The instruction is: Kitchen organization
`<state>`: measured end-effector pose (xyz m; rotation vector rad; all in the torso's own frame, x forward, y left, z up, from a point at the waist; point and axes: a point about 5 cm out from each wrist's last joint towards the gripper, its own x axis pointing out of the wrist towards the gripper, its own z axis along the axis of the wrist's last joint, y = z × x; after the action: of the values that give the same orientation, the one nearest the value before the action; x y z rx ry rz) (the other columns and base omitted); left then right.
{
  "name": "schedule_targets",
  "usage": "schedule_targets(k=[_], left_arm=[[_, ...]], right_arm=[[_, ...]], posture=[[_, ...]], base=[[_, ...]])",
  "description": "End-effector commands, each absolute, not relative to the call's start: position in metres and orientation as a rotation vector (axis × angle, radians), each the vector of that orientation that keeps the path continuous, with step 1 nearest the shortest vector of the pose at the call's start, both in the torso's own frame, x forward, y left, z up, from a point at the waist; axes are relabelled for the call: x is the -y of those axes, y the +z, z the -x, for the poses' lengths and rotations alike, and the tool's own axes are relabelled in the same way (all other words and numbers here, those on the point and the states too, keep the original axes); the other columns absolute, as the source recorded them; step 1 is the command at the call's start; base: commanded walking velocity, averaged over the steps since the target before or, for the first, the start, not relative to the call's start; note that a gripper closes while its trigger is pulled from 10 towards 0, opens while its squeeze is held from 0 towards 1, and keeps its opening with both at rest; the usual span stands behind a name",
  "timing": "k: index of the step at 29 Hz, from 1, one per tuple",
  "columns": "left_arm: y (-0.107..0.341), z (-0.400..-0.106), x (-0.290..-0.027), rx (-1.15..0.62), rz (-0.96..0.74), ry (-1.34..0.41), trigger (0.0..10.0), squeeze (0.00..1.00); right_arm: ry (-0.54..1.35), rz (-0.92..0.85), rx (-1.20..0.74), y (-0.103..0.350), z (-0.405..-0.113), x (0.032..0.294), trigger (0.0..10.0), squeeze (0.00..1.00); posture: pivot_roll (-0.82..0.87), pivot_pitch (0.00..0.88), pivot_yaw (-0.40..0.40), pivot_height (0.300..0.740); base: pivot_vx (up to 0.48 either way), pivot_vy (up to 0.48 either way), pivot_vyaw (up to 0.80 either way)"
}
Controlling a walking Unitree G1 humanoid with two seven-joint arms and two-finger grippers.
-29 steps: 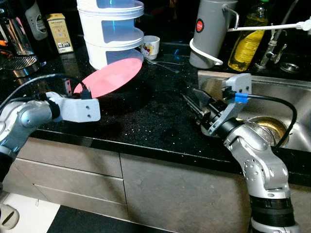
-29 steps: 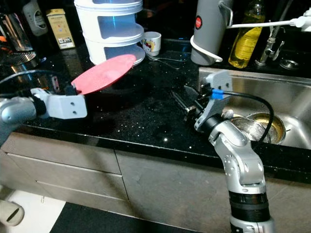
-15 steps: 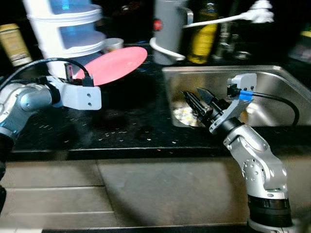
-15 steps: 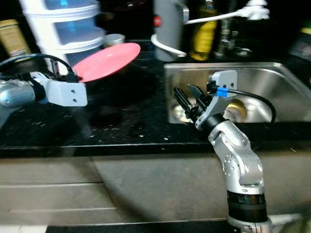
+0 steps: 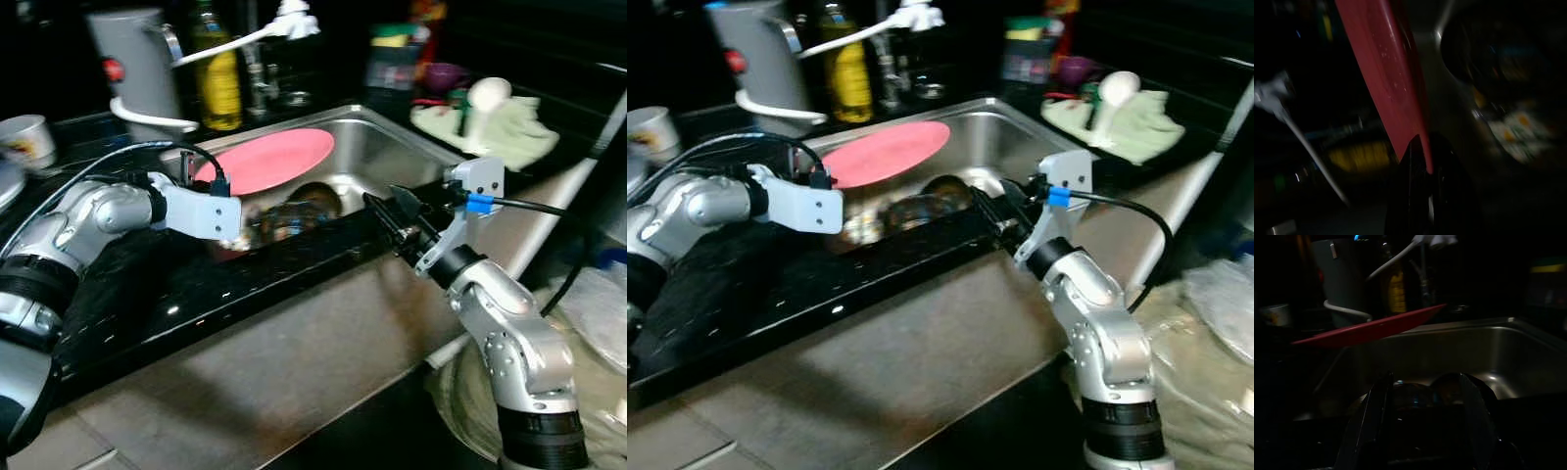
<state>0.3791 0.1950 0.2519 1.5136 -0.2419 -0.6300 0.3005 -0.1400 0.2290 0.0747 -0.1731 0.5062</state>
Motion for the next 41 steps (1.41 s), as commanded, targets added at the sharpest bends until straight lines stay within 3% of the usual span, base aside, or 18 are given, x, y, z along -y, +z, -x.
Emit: schedule_targets(k=[1, 10, 11, 12, 13, 18, 27, 28, 29, 32, 34, 36, 37, 39, 41], left_arm=[[0.250, -0.383, -0.196, 0.226, -1.546, -0.614, 10.0, 0.00], [0.241, -0.395, -0.181, 0.246, -1.514, -0.576, 10.0, 0.00], [0.238, -0.397, -0.180, 0.241, -1.507, -0.562, 10.0, 0.16], [0.238, -0.397, -0.180, 0.241, -1.507, -0.562, 10.0, 0.16], [0.236, -0.398, -0.179, 0.235, -1.497, -0.547, 10.0, 1.00], [0.261, -0.403, -0.174, 0.358, -1.449, -0.430, 10.0, 1.00], [0.288, -0.400, -0.162, 0.490, -1.293, -0.445, 10.0, 1.00], [0.286, -0.397, -0.156, 0.494, -1.217, -0.504, 10.0, 0.38], [0.281, -0.395, -0.151, 0.488, -1.144, -0.566, 10.0, 0.00], [0.275, -0.392, -0.147, 0.484, -1.074, -0.622, 10.0, 0.00], [0.258, -0.380, -0.133, 0.483, -0.897, -0.734, 10.0, 0.00], [0.258, -0.380, -0.133, 0.483, -0.897, -0.734, 10.0, 0.00], [0.247, -0.365, -0.124, 0.499, -0.739, -0.786, 10.0, 0.00], [0.243, -0.356, -0.122, 0.508, -0.640, -0.773, 10.0, 0.00], [0.243, -0.356, -0.122, 0.508, -0.640, -0.773, 10.0, 0.00]], right_arm=[[0.528, -0.072, 0.175, 0.229, -0.297, 0.133, 10.0, 0.00], [0.553, -0.069, 0.175, 0.229, -0.289, 0.121, 10.0, 0.00], [0.554, -0.068, 0.174, 0.229, -0.288, 0.120, 10.0, 0.00], [0.554, -0.068, 0.174, 0.229, -0.288, 0.120, 10.0, 0.00], [0.555, -0.066, 0.174, 0.229, -0.288, 0.119, 10.0, 0.00], [0.556, -0.072, 0.182, 0.230, -0.286, 0.118, 10.0, 0.00], [0.573, -0.084, 0.188, 0.230, -0.286, 0.114, 10.0, 0.00], [0.573, -0.085, 0.190, 0.230, -0.286, 0.114, 10.0, 0.00], [0.574, -0.085, 0.190, 0.230, -0.286, 0.113, 10.0, 0.00], [0.572, -0.085, 0.190, 0.229, -0.287, 0.113, 10.0, 0.00], [0.568, -0.088, 0.195, 0.227, -0.287, 0.114, 10.0, 0.00], [0.568, -0.088, 0.195, 0.227, -0.287, 0.114, 10.0, 0.00], [0.561, -0.097, 0.205, 0.226, -0.288, 0.116, 10.0, 0.00], [0.558, -0.110, 0.224, 0.226, -0.288, 0.116, 10.0, 0.00], [0.558, -0.110, 0.224, 0.226, -0.288, 0.116, 10.0, 0.00]], posture=[[-0.07, 0.000, 0.028, 0.740], [-0.09, 0.000, 0.045, 0.740], [-0.10, 0.000, 0.050, 0.740], [-0.10, 0.000, 0.050, 0.740], [-0.11, 0.000, 0.052, 0.740], [-0.10, 0.000, 0.048, 0.740], [-0.09, 0.000, 0.046, 0.740], [-0.09, 0.000, 0.046, 0.740], [-0.08, 0.000, 0.043, 0.740], [-0.08, 0.000, 0.043, 0.740], [-0.08, 0.000, 0.036, 0.740], [-0.08, 0.000, 0.036, 0.740], [-0.07, 0.000, 0.034, 0.740], [-0.07, 0.000, 0.032, 0.740], [-0.07, 0.000, 0.032, 0.740]], base=[[0.000, 0.000, 0.00], [0.000, 0.000, 0.00], [0.000, 0.000, 0.00], [0.000, 0.000, 0.00], [0.000, 0.000, 0.00], [0.000, 0.000, 0.00], [0.000, 0.000, 0.00], [0.000, 0.000, 0.00], [0.000, 0.000, 0.00], [0.000, 0.000, 0.00], [0.000, 0.000, 0.00], [0.000, 0.000, 0.00], [0.000, 0.000, 0.00], [0.000, 0.000, 0.00], [0.000, 0.000, 0.00]])
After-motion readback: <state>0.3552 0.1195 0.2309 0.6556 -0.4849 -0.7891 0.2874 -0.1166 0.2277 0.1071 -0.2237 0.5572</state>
